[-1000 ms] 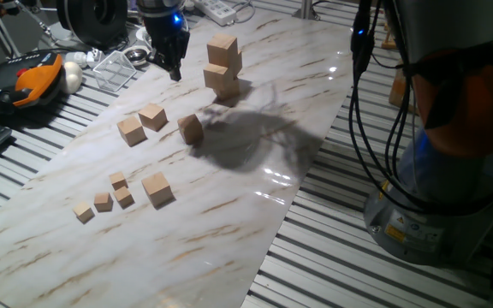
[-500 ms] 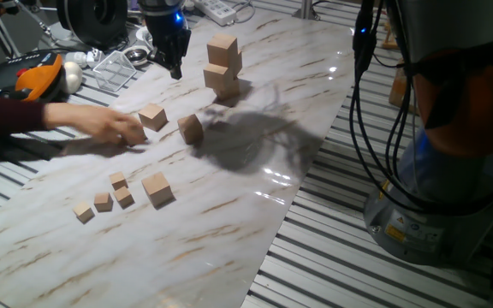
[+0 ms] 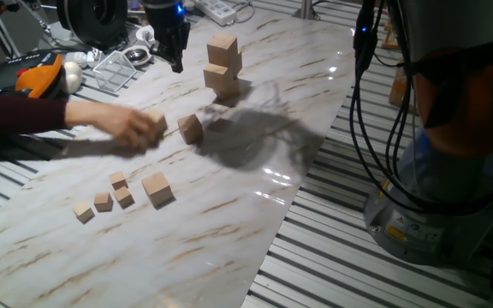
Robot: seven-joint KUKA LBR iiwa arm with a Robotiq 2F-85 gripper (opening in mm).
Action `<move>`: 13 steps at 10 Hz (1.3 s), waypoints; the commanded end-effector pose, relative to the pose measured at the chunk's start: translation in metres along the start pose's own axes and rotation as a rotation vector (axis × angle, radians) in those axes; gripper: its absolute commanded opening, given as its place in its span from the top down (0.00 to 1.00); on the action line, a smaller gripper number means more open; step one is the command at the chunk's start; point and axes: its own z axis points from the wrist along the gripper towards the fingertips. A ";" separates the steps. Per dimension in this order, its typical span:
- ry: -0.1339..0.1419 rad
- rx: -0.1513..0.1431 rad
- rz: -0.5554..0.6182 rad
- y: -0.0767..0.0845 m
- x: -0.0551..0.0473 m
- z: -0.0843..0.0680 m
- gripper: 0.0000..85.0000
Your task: Stack the blocks into a cross shape
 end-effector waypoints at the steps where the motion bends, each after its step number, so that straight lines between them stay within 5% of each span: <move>1: -0.004 0.006 -0.004 -0.001 0.000 0.000 1.00; 6: 0.004 -0.003 0.010 -0.004 0.000 0.001 1.00; 9: -0.033 0.022 0.020 0.000 -0.001 0.002 1.00; 13: -0.030 0.013 -0.012 -0.001 0.001 -0.004 1.00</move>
